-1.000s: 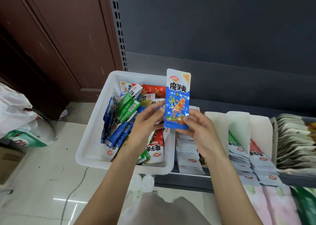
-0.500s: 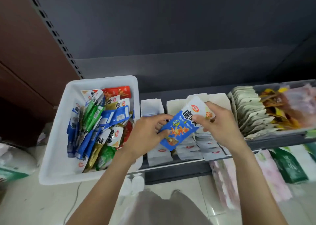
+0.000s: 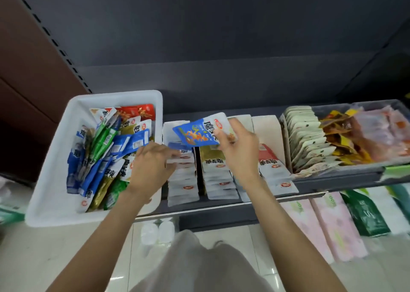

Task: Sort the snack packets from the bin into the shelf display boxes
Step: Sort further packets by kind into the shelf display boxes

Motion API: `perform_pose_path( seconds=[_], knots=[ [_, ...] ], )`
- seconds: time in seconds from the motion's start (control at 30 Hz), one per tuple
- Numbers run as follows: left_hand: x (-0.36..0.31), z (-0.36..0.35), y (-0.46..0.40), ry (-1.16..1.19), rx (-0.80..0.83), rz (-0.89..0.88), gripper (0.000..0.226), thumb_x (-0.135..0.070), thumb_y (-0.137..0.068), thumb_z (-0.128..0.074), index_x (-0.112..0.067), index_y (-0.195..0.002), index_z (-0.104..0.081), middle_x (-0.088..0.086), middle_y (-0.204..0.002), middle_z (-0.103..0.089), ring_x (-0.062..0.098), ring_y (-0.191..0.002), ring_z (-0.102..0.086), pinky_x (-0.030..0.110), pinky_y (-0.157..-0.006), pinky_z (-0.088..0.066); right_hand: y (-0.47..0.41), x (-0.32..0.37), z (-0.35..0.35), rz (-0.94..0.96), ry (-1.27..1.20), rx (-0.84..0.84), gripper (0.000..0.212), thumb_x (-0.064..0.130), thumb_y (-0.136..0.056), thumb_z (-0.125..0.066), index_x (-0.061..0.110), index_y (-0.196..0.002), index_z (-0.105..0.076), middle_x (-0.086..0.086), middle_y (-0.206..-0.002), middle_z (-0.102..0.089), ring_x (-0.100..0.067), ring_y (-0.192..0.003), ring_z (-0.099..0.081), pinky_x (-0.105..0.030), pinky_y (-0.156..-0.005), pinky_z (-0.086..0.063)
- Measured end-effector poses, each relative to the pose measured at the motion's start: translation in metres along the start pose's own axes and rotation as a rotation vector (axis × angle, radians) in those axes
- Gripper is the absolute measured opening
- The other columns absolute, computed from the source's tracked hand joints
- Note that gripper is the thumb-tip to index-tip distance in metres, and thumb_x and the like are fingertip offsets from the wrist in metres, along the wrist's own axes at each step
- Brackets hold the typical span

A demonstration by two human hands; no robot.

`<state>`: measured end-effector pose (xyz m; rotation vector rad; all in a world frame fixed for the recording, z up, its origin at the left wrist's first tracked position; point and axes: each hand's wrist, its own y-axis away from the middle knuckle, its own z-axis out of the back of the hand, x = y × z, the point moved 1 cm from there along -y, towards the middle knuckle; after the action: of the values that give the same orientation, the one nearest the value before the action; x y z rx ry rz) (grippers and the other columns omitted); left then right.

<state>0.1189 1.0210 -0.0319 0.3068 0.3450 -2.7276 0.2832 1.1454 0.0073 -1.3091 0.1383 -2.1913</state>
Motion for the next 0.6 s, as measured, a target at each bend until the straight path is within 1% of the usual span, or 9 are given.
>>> perform_pose_path(
  seconds=[0.1, 0.2, 0.27, 0.3, 0.37, 0.4, 0.47, 0.53, 0.6],
  knots=[
    [0.000, 0.001, -0.002, 0.009, -0.091, -0.016, 0.015, -0.017, -0.067, -0.083, -0.024, -0.079, -0.076, -0.006, -0.072, -0.071, 0.022, -0.077, -0.060, 0.035, -0.074, -0.047, -0.011, 0.014, -0.036, 0.340, 0.298, 0.052, 0.013, 0.011, -0.078, -0.072, 0.012, -0.076, -0.059, 0.001, -0.054, -0.056, -0.022, -0.044, -0.052, -0.022, -0.040, -0.034],
    [0.002, 0.000, 0.000, -0.007, -0.116, -0.054, 0.014, -0.019, -0.067, -0.084, -0.024, -0.078, -0.077, -0.004, -0.069, -0.070, 0.022, -0.071, -0.062, 0.035, -0.071, -0.049, -0.020, 0.024, -0.061, 0.496, 0.519, 0.185, 0.028, 0.002, -0.051, -0.080, 0.014, -0.069, -0.062, 0.000, -0.050, -0.057, -0.025, -0.038, -0.049, -0.020, -0.043, -0.033],
    [0.005, -0.002, 0.001, -0.005, -0.116, -0.066, 0.014, -0.019, -0.066, -0.084, -0.024, -0.077, -0.077, -0.003, -0.069, -0.070, 0.021, -0.067, -0.062, 0.033, -0.071, -0.049, -0.025, 0.027, -0.073, 0.567, 0.590, 0.309, 0.029, -0.001, -0.046, -0.080, 0.012, -0.064, -0.062, -0.002, -0.046, -0.057, -0.024, -0.038, -0.040, -0.022, -0.052, -0.039],
    [0.006, -0.003, 0.002, 0.006, -0.115, -0.069, 0.015, -0.018, -0.066, -0.084, -0.024, -0.077, -0.076, -0.003, -0.069, -0.070, 0.021, -0.066, -0.062, 0.032, -0.071, -0.049, -0.026, 0.026, -0.078, 0.593, 0.629, 0.374, 0.025, -0.002, -0.052, -0.078, 0.012, -0.065, -0.062, -0.004, -0.047, -0.059, -0.023, -0.043, -0.035, -0.026, -0.059, -0.040],
    [0.010, -0.005, 0.003, 0.043, -0.115, -0.072, 0.015, -0.017, -0.067, -0.083, -0.025, -0.077, -0.076, -0.004, -0.070, -0.070, 0.020, -0.066, -0.062, 0.031, -0.071, -0.049, -0.023, 0.022, -0.084, 0.582, 0.730, 0.563, 0.007, 0.004, -0.079, -0.061, 0.011, -0.080, -0.064, -0.007, -0.067, -0.067, -0.024, -0.059, -0.035, -0.032, -0.078, -0.033],
    [0.011, -0.006, 0.004, 0.065, -0.123, -0.075, 0.014, -0.017, -0.068, -0.082, -0.025, -0.077, -0.075, -0.005, -0.070, -0.070, 0.020, -0.066, -0.062, 0.031, -0.070, -0.050, -0.019, 0.021, -0.085, 0.554, 0.746, 0.637, 0.015, 0.010, -0.089, -0.049, 0.011, -0.088, -0.063, -0.006, -0.078, -0.068, -0.023, -0.065, -0.037, -0.030, -0.083, -0.026],
    [0.015, -0.005, 0.008, 0.103, -0.136, -0.085, 0.006, -0.022, -0.071, -0.074, -0.026, -0.076, -0.075, -0.006, -0.071, -0.070, 0.020, -0.068, -0.063, 0.031, -0.070, -0.050, -0.012, 0.020, -0.081, 0.498, 0.722, 0.720, 0.029, 0.019, -0.096, -0.035, 0.013, -0.092, -0.062, 0.000, -0.083, -0.063, -0.020, -0.071, -0.039, -0.030, -0.087, -0.020],
    [0.020, -0.002, 0.013, 0.133, -0.133, -0.104, 0.010, -0.030, -0.075, -0.067, -0.027, -0.081, -0.075, -0.009, -0.075, -0.070, 0.016, -0.073, -0.063, 0.031, -0.073, -0.051, -0.007, 0.017, -0.079, 0.436, 0.678, 0.776, 0.033, 0.023, -0.098, -0.030, 0.015, -0.088, -0.060, 0.003, -0.082, -0.060, -0.018, -0.074, -0.047, -0.031, -0.089, -0.019],
    [0.031, 0.005, 0.021, 0.171, -0.177, -0.109, 0.013, -0.035, -0.082, -0.065, -0.028, -0.087, -0.075, -0.010, -0.081, -0.070, 0.012, -0.078, -0.062, 0.031, -0.075, -0.050, -0.007, 0.013, -0.079, 0.427, 0.629, 0.769, 0.034, 0.026, -0.096, -0.029, 0.017, -0.092, -0.062, 0.003, -0.094, -0.065, -0.017, -0.088, -0.057, -0.031, -0.091, -0.019]
  ],
)
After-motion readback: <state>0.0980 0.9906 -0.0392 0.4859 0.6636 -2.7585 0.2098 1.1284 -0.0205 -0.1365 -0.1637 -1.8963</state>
